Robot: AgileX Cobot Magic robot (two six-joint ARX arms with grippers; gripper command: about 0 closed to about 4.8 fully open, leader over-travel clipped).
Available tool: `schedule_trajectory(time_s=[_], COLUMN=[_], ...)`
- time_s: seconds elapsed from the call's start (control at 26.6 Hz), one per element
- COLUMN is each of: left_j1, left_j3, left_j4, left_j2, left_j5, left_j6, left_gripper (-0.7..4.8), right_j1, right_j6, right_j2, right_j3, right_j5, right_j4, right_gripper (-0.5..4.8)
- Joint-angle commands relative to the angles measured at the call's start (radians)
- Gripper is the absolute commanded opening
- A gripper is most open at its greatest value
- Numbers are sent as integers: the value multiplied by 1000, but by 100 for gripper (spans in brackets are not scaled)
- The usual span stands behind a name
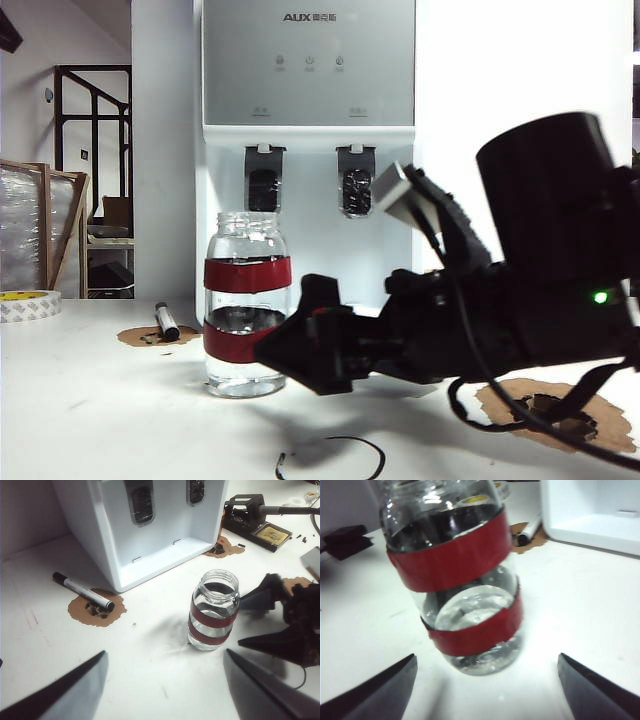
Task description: Pick up the water bottle with two loops of red belts, then reach the front water dispenser and gently press the gray-black baffle horizontally to get a little water.
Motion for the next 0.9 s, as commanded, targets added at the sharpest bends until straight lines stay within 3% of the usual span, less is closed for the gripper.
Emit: schedule_trajectory(time_s=[0.04, 0.11, 0.15, 0.3, 0.41, 0.49, 0.71, 0.9], left_j1=[2, 2, 2, 2, 2, 2, 2, 2], left_j3=[4, 4, 4, 4, 4, 5, 5, 4], left_j4=[7, 7, 7, 6, 7, 7, 9, 41], left_j2=[2, 2, 2, 2, 2, 2, 2, 2], left_j5=[5, 5, 5, 5, 3, 3, -8, -53], left_j6=[4, 3, 3, 3, 3, 3, 3, 3], left_gripper=[374, 374, 374, 374, 374, 373, 373, 368], right_j1=[0, 0, 0, -1, -1, -2, -3, -3], right_j6=[-4, -4, -7, -40, -81, -108, -172, -254], right_j2=[-45, -81, -115, -250, -350, -412, -614, -812], right_j3=[-24, -34, -40, -55, -74, -82, -84, -83], right_j5=[28, 34, 47, 127, 167, 169, 263, 363], right_j4=[13, 13, 13, 6, -19, -53, -295, -507], right_gripper=[477, 423, 359, 322, 216, 185, 176, 42])
